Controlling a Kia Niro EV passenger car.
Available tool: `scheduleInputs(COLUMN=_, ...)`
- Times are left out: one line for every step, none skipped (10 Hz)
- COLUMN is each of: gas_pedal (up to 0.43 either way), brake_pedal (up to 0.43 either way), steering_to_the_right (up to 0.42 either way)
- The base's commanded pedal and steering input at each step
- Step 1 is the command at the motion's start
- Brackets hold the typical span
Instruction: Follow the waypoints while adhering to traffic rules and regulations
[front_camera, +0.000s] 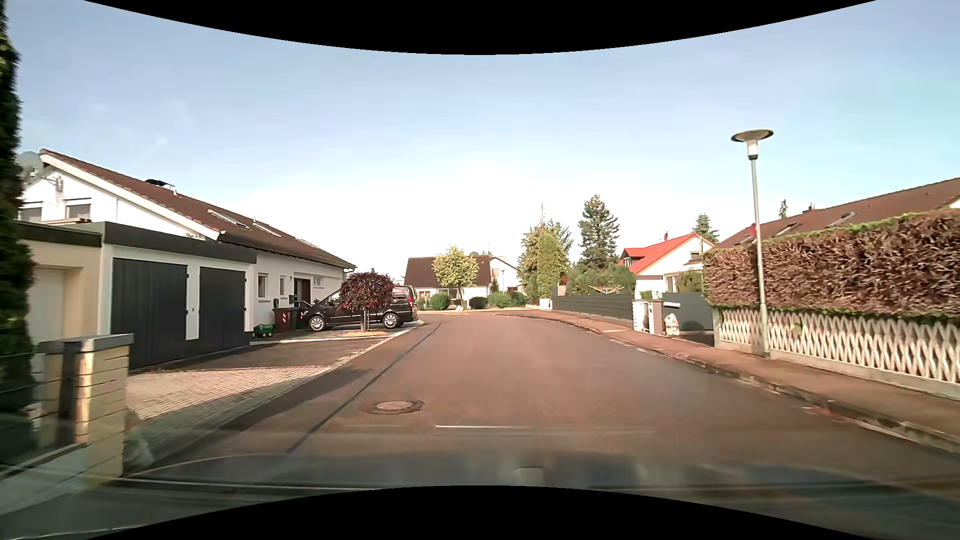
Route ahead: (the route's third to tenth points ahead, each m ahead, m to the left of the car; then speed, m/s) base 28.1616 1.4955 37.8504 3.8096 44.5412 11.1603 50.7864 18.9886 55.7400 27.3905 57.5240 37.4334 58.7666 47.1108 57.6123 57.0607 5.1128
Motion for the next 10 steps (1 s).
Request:
scheduleInputs(gas_pedal=0.098, brake_pedal=0.0, steering_to_the_right=0.016)
scheduleInputs(gas_pedal=0.098, brake_pedal=0.0, steering_to_the_right=0.015)
scheduleInputs(gas_pedal=0.098, brake_pedal=0.0, steering_to_the_right=0.015)
scheduleInputs(gas_pedal=0.098, brake_pedal=0.0, steering_to_the_right=0.015)
scheduleInputs(gas_pedal=0.098, brake_pedal=0.0, steering_to_the_right=0.016)
scheduleInputs(gas_pedal=0.098, brake_pedal=0.0, steering_to_the_right=0.015)
scheduleInputs(gas_pedal=0.098, brake_pedal=0.0, steering_to_the_right=0.015)
scheduleInputs(gas_pedal=0.098, brake_pedal=0.0, steering_to_the_right=0.015)
scheduleInputs(gas_pedal=0.098, brake_pedal=0.0, steering_to_the_right=0.015)
scheduleInputs(gas_pedal=0.098, brake_pedal=0.0, steering_to_the_right=0.015)
